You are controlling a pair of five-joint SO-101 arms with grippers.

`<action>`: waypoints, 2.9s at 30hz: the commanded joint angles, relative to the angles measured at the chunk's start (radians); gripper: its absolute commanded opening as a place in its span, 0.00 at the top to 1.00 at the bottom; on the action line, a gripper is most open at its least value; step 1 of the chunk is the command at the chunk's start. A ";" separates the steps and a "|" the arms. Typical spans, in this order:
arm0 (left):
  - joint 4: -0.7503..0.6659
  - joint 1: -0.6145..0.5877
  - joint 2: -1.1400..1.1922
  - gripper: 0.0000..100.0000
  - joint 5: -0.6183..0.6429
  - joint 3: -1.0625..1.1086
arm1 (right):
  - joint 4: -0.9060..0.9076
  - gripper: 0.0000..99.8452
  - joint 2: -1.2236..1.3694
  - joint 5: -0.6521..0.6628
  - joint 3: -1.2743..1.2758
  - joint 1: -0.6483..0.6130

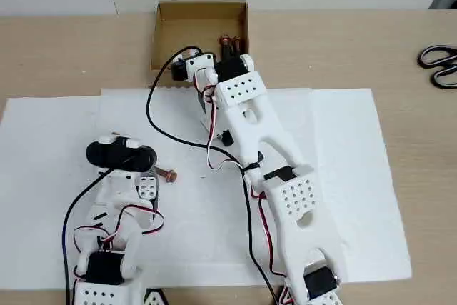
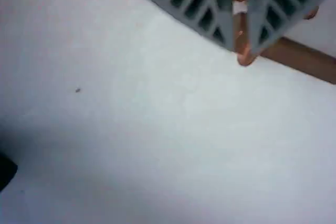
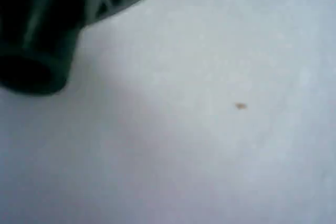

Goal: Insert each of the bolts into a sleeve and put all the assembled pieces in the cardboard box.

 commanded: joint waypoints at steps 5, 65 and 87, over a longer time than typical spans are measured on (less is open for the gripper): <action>0.000 -0.002 -0.009 0.99 -0.005 -0.002 | -0.022 0.91 0.025 0.006 0.009 0.001; 0.290 -0.161 -0.002 0.95 -0.061 -0.331 | 0.044 1.00 -0.894 -0.213 0.660 0.300; 0.532 -0.153 1.152 0.95 -0.135 -1.346 | -0.094 1.00 -1.090 -0.213 1.111 0.476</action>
